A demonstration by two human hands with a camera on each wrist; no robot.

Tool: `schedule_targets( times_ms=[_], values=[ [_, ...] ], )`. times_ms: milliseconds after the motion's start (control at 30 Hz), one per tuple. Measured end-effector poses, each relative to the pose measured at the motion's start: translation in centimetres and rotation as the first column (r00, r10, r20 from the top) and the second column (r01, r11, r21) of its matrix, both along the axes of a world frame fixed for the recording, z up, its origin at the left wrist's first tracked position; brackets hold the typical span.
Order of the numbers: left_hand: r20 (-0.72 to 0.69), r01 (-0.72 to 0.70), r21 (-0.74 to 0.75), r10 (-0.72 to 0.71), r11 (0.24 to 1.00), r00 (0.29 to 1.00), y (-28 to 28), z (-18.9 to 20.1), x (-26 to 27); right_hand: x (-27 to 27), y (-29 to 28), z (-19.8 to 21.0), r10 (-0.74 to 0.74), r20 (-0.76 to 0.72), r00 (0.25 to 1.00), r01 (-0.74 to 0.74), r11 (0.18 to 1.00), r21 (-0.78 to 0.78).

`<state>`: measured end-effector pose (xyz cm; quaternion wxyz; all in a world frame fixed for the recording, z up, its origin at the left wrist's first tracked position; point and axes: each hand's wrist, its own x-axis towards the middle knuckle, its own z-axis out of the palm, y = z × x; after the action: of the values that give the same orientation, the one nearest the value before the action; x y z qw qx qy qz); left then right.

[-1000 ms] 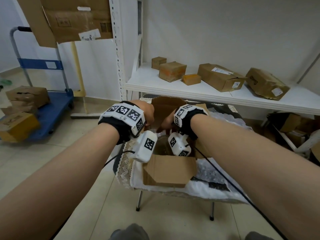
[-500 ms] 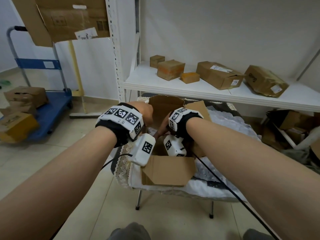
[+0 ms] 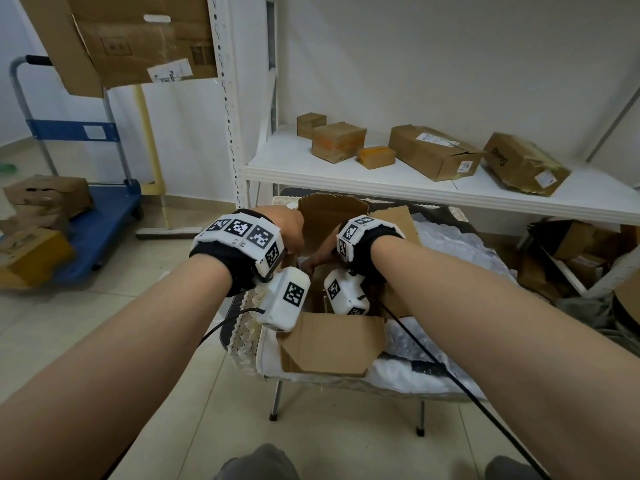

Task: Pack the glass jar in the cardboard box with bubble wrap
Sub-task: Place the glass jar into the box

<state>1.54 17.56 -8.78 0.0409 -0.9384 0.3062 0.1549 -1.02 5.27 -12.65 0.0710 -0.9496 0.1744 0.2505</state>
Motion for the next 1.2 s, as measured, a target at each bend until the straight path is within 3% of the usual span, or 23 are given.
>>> schedule_targets(
  times_ms=[100,233,300,467,567,700,767,900,1067,1200],
  values=[
    [-0.014,-0.011,-0.020,0.011,1.000,1.000,0.2,-0.1,-0.1,0.1,0.6,0.2,0.033,-0.020,0.999,-0.034,0.999,-0.009],
    [-0.029,-0.043,-0.040,0.042,0.998,0.999,0.2,-0.3,-0.1,-0.2,0.1,0.9,0.223,-0.020,0.975,-0.224,0.965,-0.136],
    [-0.068,-0.060,-0.038,0.057,0.997,0.996,0.4,-0.7,0.0,-0.7,0.0,1.8,0.221,-0.008,0.975,-0.220,0.968,-0.119],
    [-0.126,-0.100,0.000,0.100,0.995,0.987,0.8,-2.5,0.1,-0.9,-1.5,3.0,0.026,0.189,0.982,-0.026,1.000,-0.001],
    [-0.202,-0.115,-0.074,0.098,0.991,0.974,0.9,-1.6,0.0,-1.4,-1.8,3.7,-0.067,0.313,0.948,0.046,0.996,0.073],
    [-0.211,-0.163,-0.166,0.126,0.973,0.969,1.7,-1.0,1.0,-3.2,-2.0,5.2,-0.151,0.450,0.880,0.065,0.978,0.201],
    [-0.179,-0.179,-0.164,0.149,0.970,0.973,1.8,-1.2,1.2,-3.8,-2.4,5.0,-0.168,0.453,0.875,0.071,0.972,0.223],
    [-0.256,-0.175,-0.149,0.133,0.973,0.957,1.4,-1.0,1.7,-4.8,-2.8,4.4,-0.153,0.484,0.861,0.026,0.966,0.259],
    [-0.059,-0.130,0.010,0.130,0.991,0.990,1.1,-1.1,1.3,-5.6,-3.9,3.3,-0.206,0.532,0.821,-0.025,0.918,0.396],
    [-0.023,-0.122,0.009,0.122,0.992,0.992,0.8,-0.1,1.9,-6.5,-5.1,2.9,-0.355,0.616,0.703,-0.032,0.850,0.526]
  ],
)
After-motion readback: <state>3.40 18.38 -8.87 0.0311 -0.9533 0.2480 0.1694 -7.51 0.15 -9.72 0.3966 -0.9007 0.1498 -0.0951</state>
